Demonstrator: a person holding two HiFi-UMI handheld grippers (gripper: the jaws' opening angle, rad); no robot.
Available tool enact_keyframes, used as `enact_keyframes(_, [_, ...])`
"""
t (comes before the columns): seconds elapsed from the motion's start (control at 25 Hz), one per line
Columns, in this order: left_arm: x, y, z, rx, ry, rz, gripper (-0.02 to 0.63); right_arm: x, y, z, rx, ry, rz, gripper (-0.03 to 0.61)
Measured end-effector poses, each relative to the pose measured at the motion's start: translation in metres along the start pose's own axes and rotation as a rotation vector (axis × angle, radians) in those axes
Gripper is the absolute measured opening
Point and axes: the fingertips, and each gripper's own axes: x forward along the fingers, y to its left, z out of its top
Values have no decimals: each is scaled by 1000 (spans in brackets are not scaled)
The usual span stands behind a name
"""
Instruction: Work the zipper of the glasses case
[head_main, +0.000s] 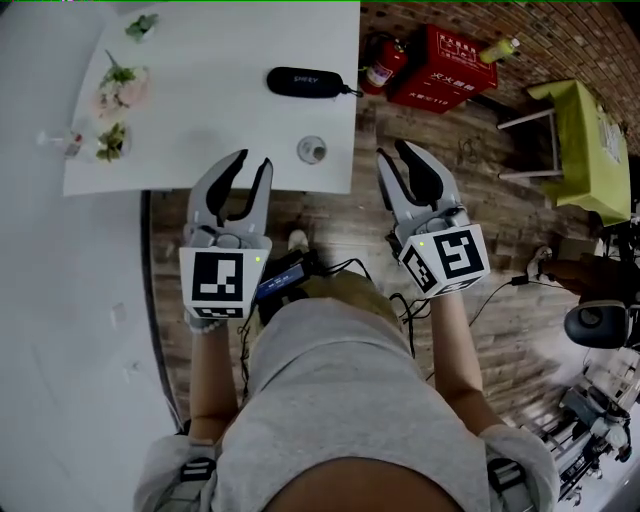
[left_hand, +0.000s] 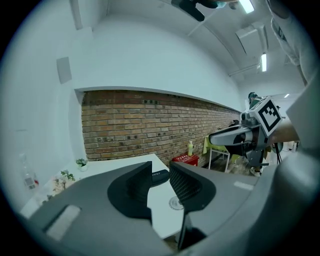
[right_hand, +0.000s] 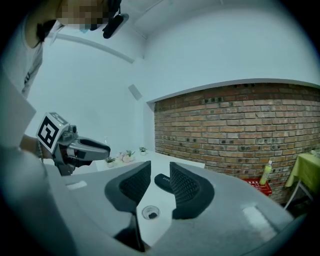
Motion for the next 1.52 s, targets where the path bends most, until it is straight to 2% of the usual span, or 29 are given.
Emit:
enact_keyframes(0.32, [28,20,-9,-33,26,-32,107,35,-12,-1,-28,54,2,123])
enact_keyframes(0.76, [58,29,-19,-49,49,-10,107,79,-36,-7,-58,90,93,163])
enact_keyframes(1.08, [78,30,-26,-83,59,22,114,119,-50,-22,-99,147,210,189])
enact_keyframes(1.52, [103,25,-41,-162,116,129,115,178,-64,-51,-164,254,439,209])
